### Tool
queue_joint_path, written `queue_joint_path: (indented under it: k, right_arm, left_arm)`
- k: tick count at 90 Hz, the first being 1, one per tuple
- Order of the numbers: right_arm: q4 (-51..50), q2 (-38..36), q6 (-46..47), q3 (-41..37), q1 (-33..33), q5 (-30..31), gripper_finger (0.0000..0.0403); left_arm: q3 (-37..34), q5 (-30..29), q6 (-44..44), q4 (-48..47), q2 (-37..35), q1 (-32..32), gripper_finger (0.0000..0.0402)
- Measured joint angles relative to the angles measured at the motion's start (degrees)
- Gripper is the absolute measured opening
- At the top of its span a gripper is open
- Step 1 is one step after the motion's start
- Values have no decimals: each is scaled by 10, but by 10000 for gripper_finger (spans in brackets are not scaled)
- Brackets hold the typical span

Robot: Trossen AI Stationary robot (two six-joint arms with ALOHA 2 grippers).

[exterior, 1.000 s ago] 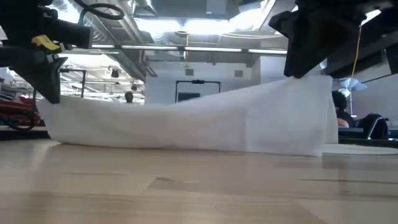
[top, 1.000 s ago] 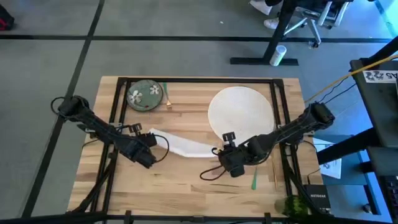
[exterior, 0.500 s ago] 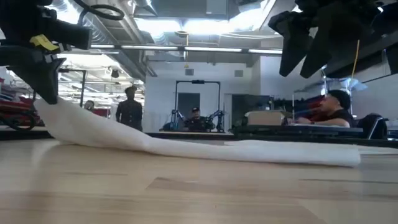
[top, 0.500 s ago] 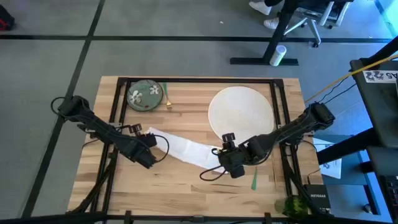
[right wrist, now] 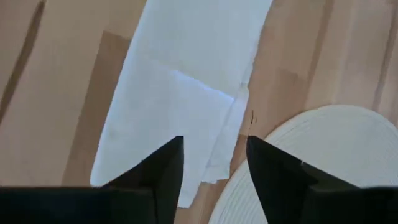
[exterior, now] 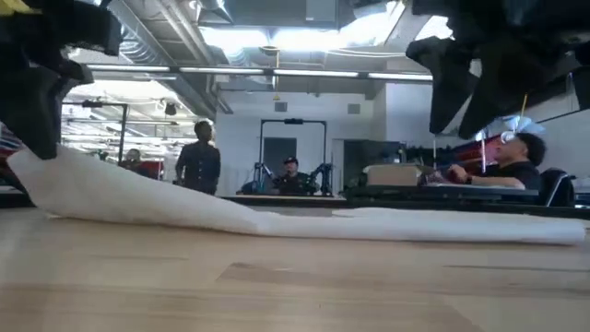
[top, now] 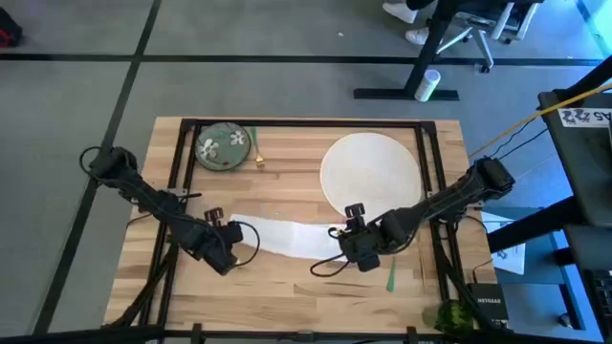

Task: Set table place
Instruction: Fold the white table napkin

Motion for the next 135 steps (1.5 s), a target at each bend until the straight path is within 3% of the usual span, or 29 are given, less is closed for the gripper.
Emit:
queue_joint_path:
  k: [24,39,80,112,135]
  right_arm:
    - [4,0,0,-3,0,0,160]
    - [5,0,0,-3,0,0,160]
    - [5,0,-1,-3,0,1,160]
    - [-42,0,36,-33,0,-22,160]
    - [26,0,90,-124,0,-49,160]
  left_arm:
    - [0,22,24,82,5,-13,16]
    - [0,61,24,110,33,-13,57]
    - [0,62,-6,107,108,-8,171]
    - [0,83,-12,107,108,-4,166]
    - [0,83,-17,107,108,-7,153]
